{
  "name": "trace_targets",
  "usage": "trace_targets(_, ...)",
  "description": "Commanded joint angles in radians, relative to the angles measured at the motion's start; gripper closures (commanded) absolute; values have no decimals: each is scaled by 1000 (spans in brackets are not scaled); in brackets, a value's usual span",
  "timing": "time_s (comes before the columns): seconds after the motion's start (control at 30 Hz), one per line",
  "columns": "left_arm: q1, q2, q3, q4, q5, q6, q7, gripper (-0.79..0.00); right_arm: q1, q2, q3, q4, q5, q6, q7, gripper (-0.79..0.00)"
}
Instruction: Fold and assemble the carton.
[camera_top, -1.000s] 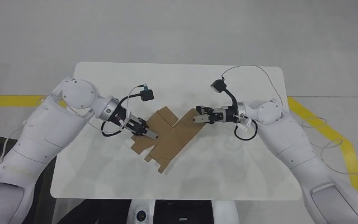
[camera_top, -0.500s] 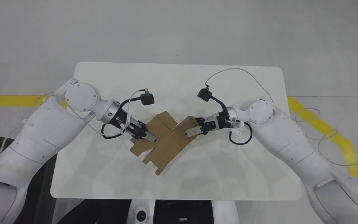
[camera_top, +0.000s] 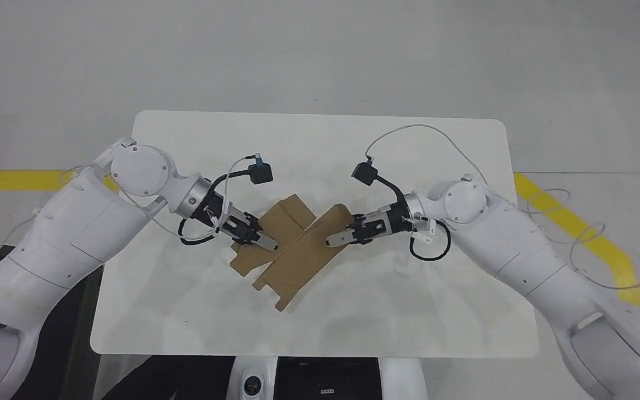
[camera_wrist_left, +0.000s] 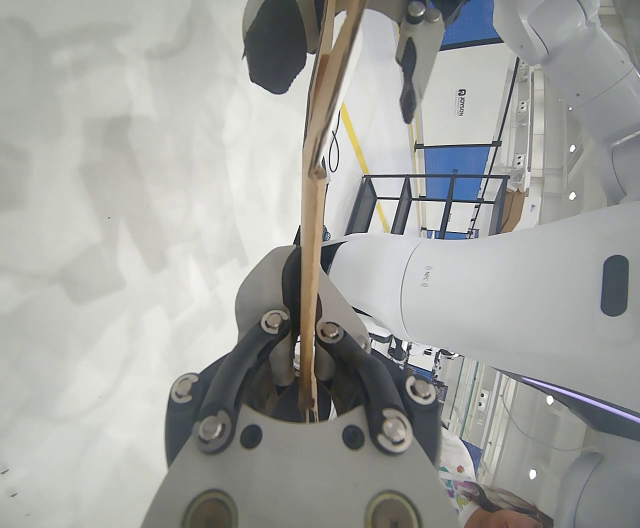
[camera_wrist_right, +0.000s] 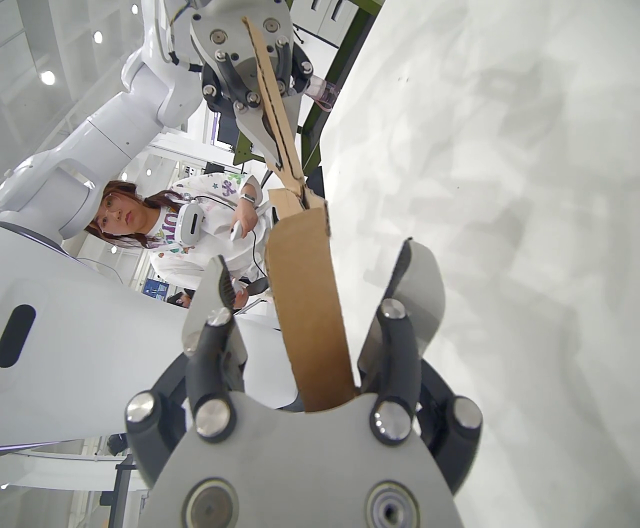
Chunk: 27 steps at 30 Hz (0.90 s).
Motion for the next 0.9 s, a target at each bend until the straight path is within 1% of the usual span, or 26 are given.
trace_targets(0.0, -6, 3, 8, 2, -5, -4, 4, 0, 7, 1, -14, 1, 6, -4, -4, 0)
trace_targets(0.3, -25, 12, 34, 16, -37, -22, 22, 0, 35, 5, -70, 10, 45, -22, -22, 0)
trace_targets(0.33, -27, 13, 37, 15, -39, -24, 24, -62, 37, 5, -74, 10, 52, -26, -26, 0)
trace_targets(0.37, -30, 14, 39, 8, -39, -30, 30, -360, 38, 5, -77, 9, 61, -32, -32, 0)
trace_targets(0.4, -30, 15, 42, -1, -42, -35, 35, -785, 38, 6, -80, 7, 71, -41, -40, 0)
trace_targets(0.53, -30, 23, 41, 3, -100, -49, 49, -785, 43, 7, -90, 25, 105, -40, -40, 0)
trace_targets(0.7, -14, 30, -9, 101, -223, -91, 92, -785, 39, 2, -81, 53, 171, -29, -29, 0)
trace_targets(0.8, -4, 30, -32, 154, -219, -116, 117, -785, 33, 1, -66, 64, 198, -28, -28, 0)
trace_targets(0.87, 5, 29, -45, 175, -222, -113, 143, -785, 26, 1, -50, 79, 221, -28, -28, 0)
